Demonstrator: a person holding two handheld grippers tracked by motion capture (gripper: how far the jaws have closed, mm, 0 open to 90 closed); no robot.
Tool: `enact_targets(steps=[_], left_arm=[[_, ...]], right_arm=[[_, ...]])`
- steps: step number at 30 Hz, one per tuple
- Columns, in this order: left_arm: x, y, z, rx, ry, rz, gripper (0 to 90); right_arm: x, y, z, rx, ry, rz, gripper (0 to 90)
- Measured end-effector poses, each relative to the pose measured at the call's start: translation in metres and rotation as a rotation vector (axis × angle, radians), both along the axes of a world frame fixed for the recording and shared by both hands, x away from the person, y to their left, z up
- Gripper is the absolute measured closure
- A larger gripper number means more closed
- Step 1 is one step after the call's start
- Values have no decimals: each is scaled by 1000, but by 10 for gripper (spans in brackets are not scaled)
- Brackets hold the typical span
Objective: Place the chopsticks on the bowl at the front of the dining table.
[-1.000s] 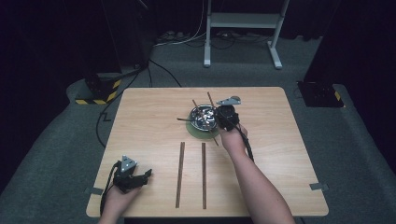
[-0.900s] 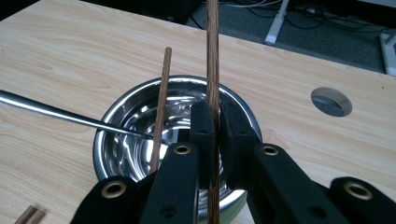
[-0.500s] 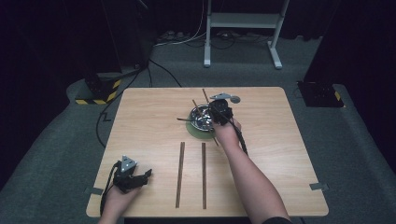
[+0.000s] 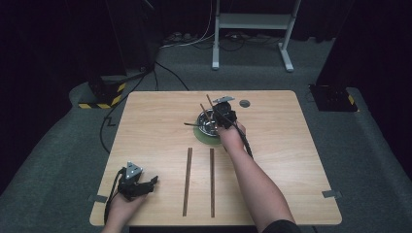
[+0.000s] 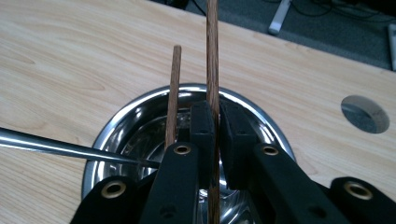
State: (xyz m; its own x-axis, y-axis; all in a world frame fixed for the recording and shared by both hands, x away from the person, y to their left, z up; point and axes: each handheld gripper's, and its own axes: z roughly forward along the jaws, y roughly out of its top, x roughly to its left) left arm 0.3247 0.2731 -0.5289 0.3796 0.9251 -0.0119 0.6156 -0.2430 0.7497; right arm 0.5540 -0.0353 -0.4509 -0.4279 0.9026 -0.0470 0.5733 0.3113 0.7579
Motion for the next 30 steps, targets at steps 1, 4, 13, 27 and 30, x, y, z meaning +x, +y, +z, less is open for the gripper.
enact_targets(steps=[1,4,13,27,30], left_arm=[[0,0,0,-1,0,1,267],[0,0,0,2,-1,-1,267],[0,0,0,3,-1,-2,267],[0,0,0,0,0,-2,267],[0,0,0,-1,0,-1,267]], right_arm=[[1,1,-2,3,3,-3,844],[3,2,-5,-2,10,-2,843],[8,8,-6,-15,36,3,843],[14,14,-12,-52,57,5,841],[15,14,-14,-51,71,-2,841]])
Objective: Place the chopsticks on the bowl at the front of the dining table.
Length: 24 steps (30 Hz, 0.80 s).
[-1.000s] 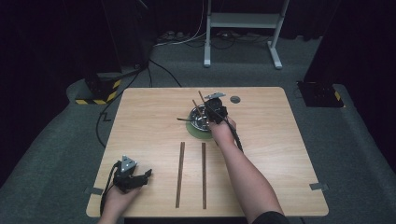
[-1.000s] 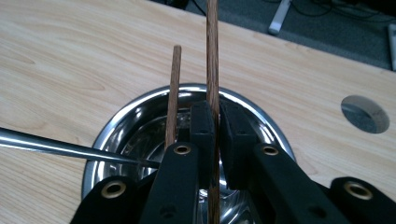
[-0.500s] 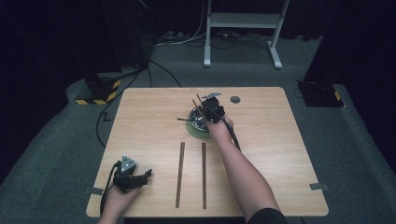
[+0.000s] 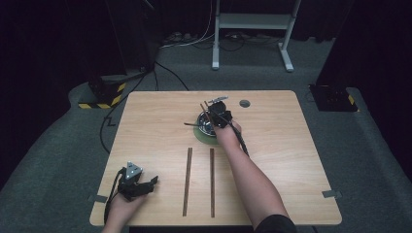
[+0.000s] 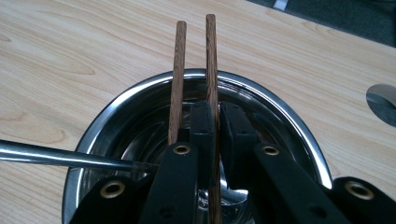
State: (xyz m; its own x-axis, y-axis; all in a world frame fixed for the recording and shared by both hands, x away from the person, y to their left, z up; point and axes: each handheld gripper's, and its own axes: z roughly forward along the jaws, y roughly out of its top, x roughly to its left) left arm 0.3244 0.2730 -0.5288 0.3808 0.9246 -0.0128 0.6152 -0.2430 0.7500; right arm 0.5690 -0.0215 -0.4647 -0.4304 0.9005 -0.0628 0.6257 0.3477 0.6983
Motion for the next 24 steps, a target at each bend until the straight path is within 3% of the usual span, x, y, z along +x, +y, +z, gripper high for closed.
enact_targets(steps=[11,16,24], left_arm=[[0,0,0,1,0,0,267],[0,0,0,0,0,0,267],[-1,1,0,-1,-3,-9,293]], right_arm=[[0,0,0,1,7,0,832],[-1,-1,1,0,10,2,746],[-23,-17,11,28,-28,11,686]])
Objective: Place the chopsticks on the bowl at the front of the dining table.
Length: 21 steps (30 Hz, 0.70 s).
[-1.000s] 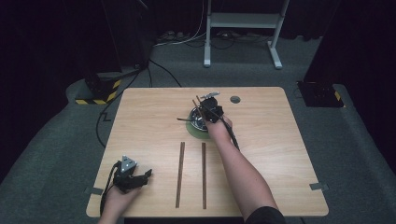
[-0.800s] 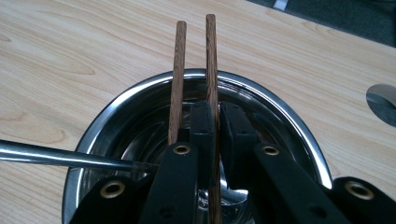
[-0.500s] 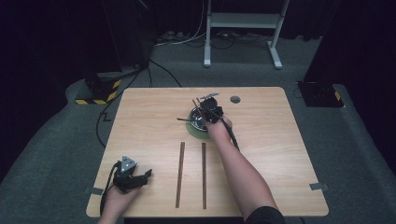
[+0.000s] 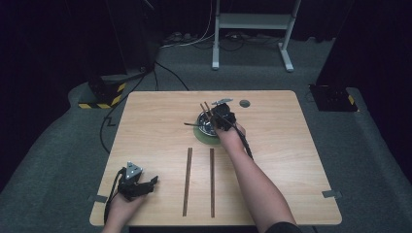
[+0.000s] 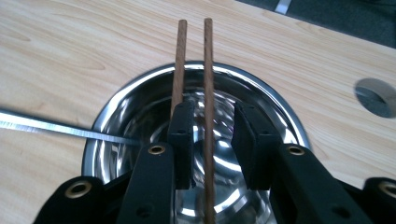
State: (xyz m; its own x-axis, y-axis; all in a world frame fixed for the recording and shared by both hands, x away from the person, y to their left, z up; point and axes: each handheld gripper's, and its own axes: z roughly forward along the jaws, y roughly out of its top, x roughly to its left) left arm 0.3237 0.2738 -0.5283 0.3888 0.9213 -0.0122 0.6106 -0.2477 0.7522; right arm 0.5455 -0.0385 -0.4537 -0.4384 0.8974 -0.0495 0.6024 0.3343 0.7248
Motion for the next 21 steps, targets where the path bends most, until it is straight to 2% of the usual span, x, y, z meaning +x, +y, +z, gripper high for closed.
enact_targets(steps=[6,11,14,16,18,21], left_arm=[[2,0,1,-3,-3,21,397],[4,-5,5,43,-6,19,520],[8,-12,10,18,-23,26,597],[12,-18,16,14,-37,24,642],[18,-27,22,-11,-54,29,669],[26,-44,33,6,-92,17,703]], right_arm=[[-33,-37,5,47,-37,3,686],[-55,-65,-1,92,-46,19,676],[-66,-74,-5,111,-56,39,670],[-71,-78,-7,121,-64,54,649],[-77,-80,-8,127,-71,77,609],[-84,-83,-11,133,-83,83,653]])
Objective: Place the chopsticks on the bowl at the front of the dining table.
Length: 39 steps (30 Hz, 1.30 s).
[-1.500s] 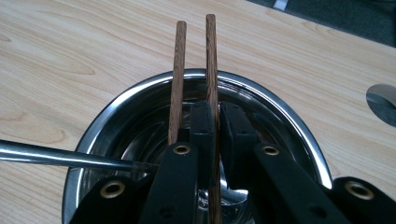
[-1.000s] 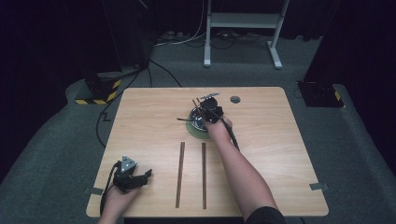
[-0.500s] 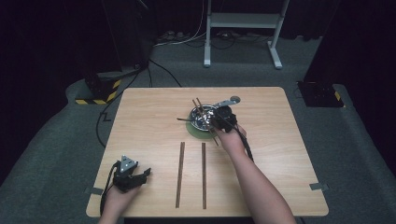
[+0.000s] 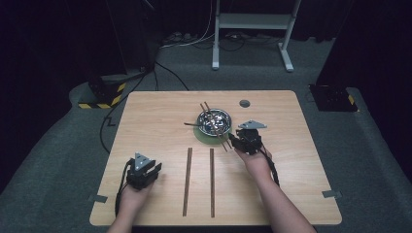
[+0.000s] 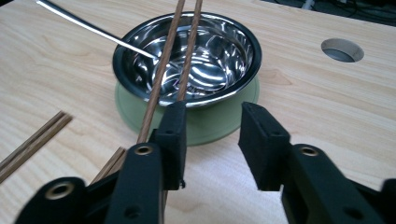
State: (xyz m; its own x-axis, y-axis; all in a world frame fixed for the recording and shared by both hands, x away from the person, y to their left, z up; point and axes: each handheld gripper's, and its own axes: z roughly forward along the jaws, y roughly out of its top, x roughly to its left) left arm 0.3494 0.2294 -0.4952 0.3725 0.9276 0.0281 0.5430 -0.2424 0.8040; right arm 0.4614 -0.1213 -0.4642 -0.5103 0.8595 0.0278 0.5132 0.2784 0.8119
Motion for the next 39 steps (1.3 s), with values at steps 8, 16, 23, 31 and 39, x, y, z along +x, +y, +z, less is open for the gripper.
enact_targets(steps=[8,16,23,31,39], left_arm=[[26,-44,14,-66,-37,-16,778],[55,-100,15,-133,-49,-21,811],[78,-139,14,-105,-26,-49,809],[95,-163,10,-107,-25,-27,814],[98,-169,3,-122,-15,-25,820]], right_arm=[[-14,-6,-7,-11,-35,-1,774],[-14,-9,-17,-7,-12,3,820],[-4,-11,-23,2,7,-5,823],[-2,-5,-23,-2,-5,9,827],[-3,0,-27,-13,5,29,832]])
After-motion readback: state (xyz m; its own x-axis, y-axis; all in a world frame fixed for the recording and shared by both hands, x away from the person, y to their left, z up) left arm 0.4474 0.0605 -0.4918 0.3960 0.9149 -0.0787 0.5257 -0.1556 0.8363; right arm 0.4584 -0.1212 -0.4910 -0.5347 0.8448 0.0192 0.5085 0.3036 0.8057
